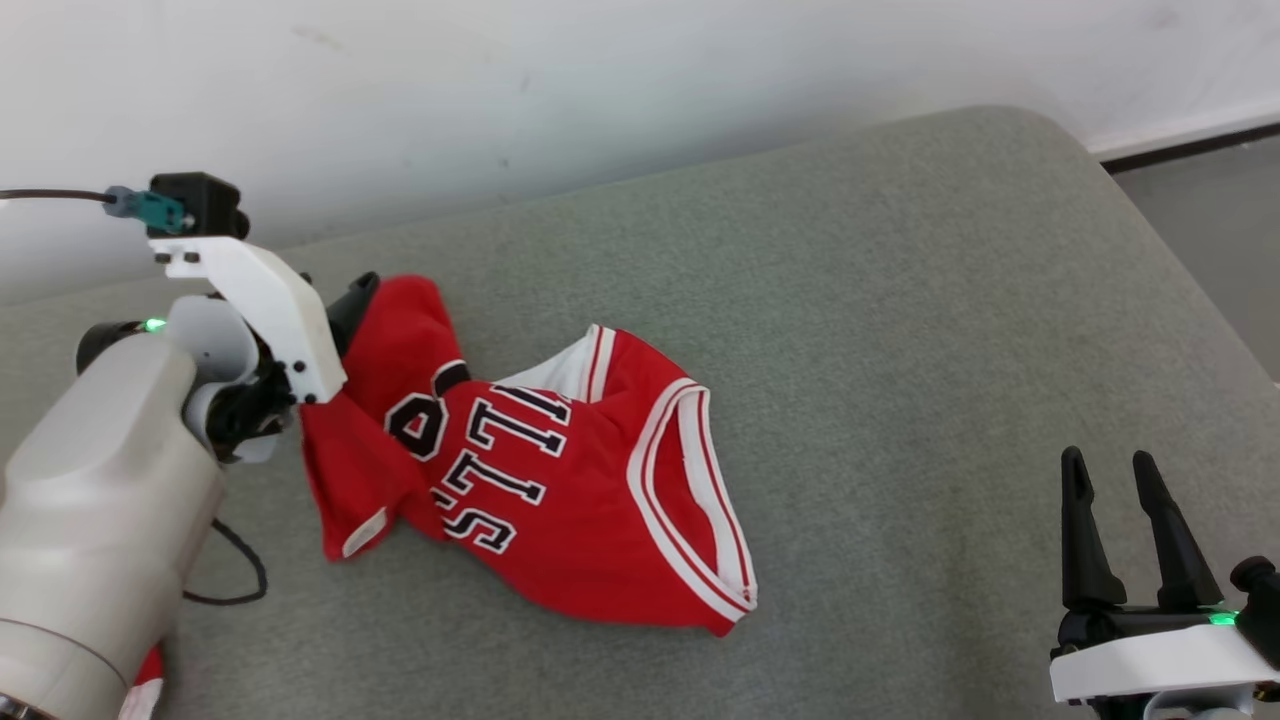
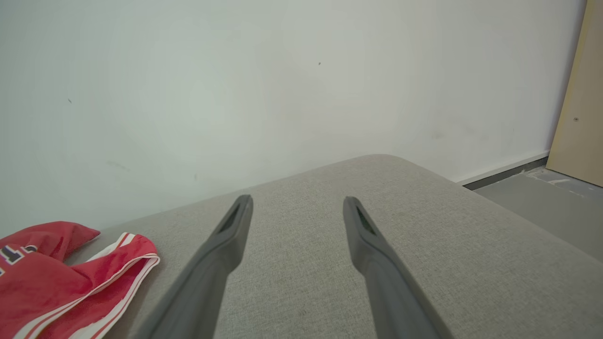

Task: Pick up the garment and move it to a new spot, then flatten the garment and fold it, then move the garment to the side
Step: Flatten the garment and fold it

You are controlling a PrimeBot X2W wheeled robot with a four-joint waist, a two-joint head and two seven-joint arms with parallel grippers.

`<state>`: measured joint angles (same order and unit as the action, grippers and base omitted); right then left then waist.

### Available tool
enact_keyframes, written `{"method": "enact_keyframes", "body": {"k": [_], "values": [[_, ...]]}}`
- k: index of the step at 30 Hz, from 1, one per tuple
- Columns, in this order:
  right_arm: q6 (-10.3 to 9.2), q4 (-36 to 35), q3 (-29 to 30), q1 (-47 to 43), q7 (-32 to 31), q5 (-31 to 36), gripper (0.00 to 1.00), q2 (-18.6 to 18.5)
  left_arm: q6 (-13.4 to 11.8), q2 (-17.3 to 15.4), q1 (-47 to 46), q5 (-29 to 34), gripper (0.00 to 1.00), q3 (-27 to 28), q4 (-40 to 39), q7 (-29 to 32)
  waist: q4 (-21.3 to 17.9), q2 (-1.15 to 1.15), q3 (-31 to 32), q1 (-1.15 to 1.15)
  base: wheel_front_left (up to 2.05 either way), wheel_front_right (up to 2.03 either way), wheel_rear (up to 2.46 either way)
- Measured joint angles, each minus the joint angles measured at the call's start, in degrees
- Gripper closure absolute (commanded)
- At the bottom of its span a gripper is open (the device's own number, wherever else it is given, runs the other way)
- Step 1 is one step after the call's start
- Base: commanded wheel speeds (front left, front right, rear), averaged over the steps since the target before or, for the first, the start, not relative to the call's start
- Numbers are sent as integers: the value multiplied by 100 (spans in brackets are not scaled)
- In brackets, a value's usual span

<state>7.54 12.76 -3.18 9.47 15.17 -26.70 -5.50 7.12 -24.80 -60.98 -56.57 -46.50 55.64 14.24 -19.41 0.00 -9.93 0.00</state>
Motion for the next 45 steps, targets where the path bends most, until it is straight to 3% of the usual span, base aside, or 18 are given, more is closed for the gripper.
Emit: {"method": "enact_keyframes", "body": {"k": [10, 13, 17, 22, 26, 29, 36, 45], "values": [[0, -53, 98, -233, 1, 9, 0, -168, 25, -231, 322, 312, 0, -233, -1014, -1560, 572, 0, 347, -1, 0, 0, 0], [0, -64, 99, -297, 1, 9, 0, -185, -89, -310, 654, 363, 0, -185, -1445, -2094, 773, 0, 414, -1, 0, 0, 0], [0, -92, 68, -369, 1, 29, 0, -207, -506, -492, 1188, 558, 0, -86, -2173, -2699, 1025, 0, 463, 0, 0, 0, 0], [0, -137, 88, -413, 1, 48, 0, -224, -1288, -654, 2096, 905, 0, 263, -3351, -2918, 1281, 0, 507, 0, 0, 0, 0], [0, -165, 71, -476, 0, 76, 0, -220, -1925, -544, 3143, 1287, 0, 918, -4510, -2933, 1442, 0, 530, -1, 0, 0, 0], [0, -201, 88, -494, 1, 88, 0, -212, -2189, -313, 4005, 1684, 0, 1371, -5160, -2937, 1535, 0, 543, -1, 0, 0, 0], [0, -267, 44, -552, 1, 94, 0, -182, -2162, 416, 5302, 2624, 0, 2192, -5683, -2937, 1694, 0, 609, -1, 0, 0, 0], [0, -148, -149, -561, 1, 93, 0, -331, -1374, 1317, 5685, 3233, 0, 2751, -5470, -2938, 1856, 0, 658, -1, 0, 0, 0]]}}
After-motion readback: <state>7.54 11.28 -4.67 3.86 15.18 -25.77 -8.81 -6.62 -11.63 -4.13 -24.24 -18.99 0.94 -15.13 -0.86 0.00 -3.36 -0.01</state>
